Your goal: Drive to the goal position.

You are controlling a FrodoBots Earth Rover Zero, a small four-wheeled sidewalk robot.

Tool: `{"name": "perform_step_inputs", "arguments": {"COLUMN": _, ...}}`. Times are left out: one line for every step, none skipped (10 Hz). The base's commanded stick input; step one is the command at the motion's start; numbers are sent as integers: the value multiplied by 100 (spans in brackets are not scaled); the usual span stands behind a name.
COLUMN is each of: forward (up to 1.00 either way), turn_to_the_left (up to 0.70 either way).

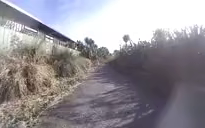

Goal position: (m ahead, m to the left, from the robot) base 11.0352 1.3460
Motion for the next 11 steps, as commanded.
{"name": "perform_step_inputs", "arguments": {"forward": 28, "turn_to_the_left": -69}}
{"name": "perform_step_inputs", "arguments": {"forward": 28, "turn_to_the_left": -69}}
{"name": "perform_step_inputs", "arguments": {"forward": 28, "turn_to_the_left": -69}}
{"name": "perform_step_inputs", "arguments": {"forward": 28, "turn_to_the_left": -69}}
{"name": "perform_step_inputs", "arguments": {"forward": 28, "turn_to_the_left": -69}}
{"name": "perform_step_inputs", "arguments": {"forward": 28, "turn_to_the_left": -69}}
{"name": "perform_step_inputs", "arguments": {"forward": 28, "turn_to_the_left": -69}}
{"name": "perform_step_inputs", "arguments": {"forward": 28, "turn_to_the_left": -69}}
{"name": "perform_step_inputs", "arguments": {"forward": 28, "turn_to_the_left": -69}}
{"name": "perform_step_inputs", "arguments": {"forward": 28, "turn_to_the_left": -69}}
{"name": "perform_step_inputs", "arguments": {"forward": 28, "turn_to_the_left": -69}}
